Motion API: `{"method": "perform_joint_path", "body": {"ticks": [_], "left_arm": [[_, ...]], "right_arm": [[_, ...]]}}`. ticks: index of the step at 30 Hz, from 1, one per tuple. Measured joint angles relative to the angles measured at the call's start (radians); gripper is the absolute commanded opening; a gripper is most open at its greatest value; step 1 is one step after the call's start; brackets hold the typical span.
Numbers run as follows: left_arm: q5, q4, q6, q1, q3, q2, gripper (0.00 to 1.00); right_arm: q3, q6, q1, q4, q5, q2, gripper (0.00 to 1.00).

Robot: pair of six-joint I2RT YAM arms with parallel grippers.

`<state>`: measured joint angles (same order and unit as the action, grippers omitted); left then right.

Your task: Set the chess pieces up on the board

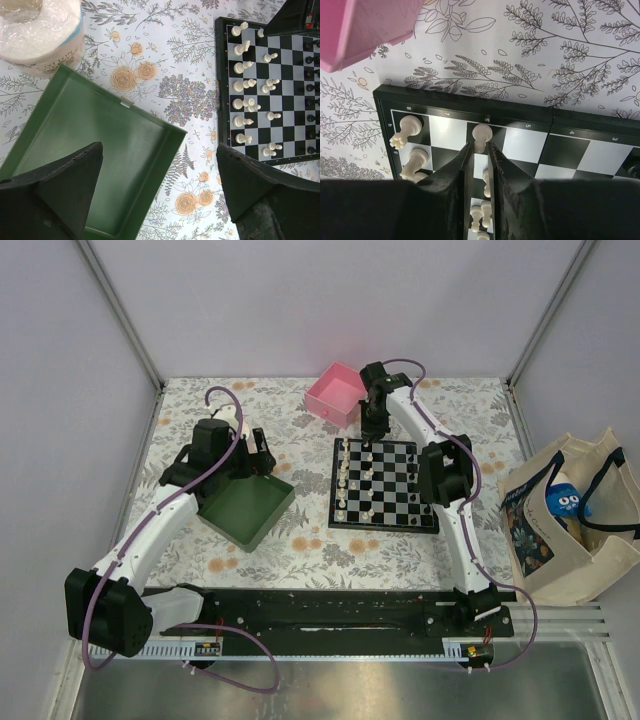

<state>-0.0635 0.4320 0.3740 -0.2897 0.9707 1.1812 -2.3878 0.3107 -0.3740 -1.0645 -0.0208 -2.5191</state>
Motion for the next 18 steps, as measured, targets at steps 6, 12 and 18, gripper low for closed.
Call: {"method": "perform_joint_path", "body": {"ticks": [6,12,18], "left_arm": [[0.000,0.000,0.000,0.000,0.000,0.000,0.99],[0.000,0.000,0.000,0.000,0.000,0.000,0.99],[0.000,0.000,0.000,0.000,0.000,0.000,0.99]], "right_arm": [[-0.002,0.000,0.000,-0.003,0.000,-0.008,0.20],[-0.008,0.000,0.000,-0.003,-0.008,-0.011,0.12],[-0.008,0.000,-0.004,-0.003,-0.026,-0.011,0.12]]}}
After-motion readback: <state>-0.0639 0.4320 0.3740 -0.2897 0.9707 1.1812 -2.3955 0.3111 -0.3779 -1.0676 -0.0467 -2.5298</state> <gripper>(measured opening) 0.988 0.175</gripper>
